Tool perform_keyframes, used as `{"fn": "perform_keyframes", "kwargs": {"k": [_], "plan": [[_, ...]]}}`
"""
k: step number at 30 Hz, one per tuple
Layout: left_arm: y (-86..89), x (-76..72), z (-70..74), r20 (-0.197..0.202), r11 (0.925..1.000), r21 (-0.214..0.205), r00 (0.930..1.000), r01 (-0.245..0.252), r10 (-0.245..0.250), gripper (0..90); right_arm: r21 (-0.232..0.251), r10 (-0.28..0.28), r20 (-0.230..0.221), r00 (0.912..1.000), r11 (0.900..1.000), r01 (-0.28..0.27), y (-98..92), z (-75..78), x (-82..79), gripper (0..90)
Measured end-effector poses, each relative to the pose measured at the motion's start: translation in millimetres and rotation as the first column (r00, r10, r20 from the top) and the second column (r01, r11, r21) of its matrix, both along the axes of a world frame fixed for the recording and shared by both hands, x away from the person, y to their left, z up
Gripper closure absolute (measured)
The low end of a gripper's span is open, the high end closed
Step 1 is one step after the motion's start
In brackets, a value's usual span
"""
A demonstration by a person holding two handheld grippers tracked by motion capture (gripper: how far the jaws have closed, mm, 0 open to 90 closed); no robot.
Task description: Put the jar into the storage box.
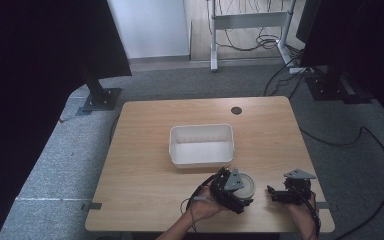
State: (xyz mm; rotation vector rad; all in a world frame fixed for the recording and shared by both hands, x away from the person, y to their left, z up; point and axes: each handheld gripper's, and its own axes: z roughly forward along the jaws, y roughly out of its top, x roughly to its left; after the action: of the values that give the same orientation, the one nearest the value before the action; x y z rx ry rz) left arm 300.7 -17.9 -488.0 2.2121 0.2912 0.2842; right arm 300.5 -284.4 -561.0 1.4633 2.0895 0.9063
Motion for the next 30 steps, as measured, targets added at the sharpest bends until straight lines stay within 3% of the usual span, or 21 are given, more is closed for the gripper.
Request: {"fn": "perform_keyframes", "kwargs": {"k": [15,30], "plan": [[20.7,21.6,12.1,0.009,0.9979,-0.005,0.9978,-0.065,0.065,9.7,0.0,0.0,0.0,1.0,1.0,0.0,0.0,0.0,0.0,2.7],[42.9,49.0,21.1,0.013,0.9885,0.005,0.9885,-0.151,0.151,9.8,0.0,0.0,0.0,1.0,1.0,0.0,0.0,0.0,0.0,2.8]]}}
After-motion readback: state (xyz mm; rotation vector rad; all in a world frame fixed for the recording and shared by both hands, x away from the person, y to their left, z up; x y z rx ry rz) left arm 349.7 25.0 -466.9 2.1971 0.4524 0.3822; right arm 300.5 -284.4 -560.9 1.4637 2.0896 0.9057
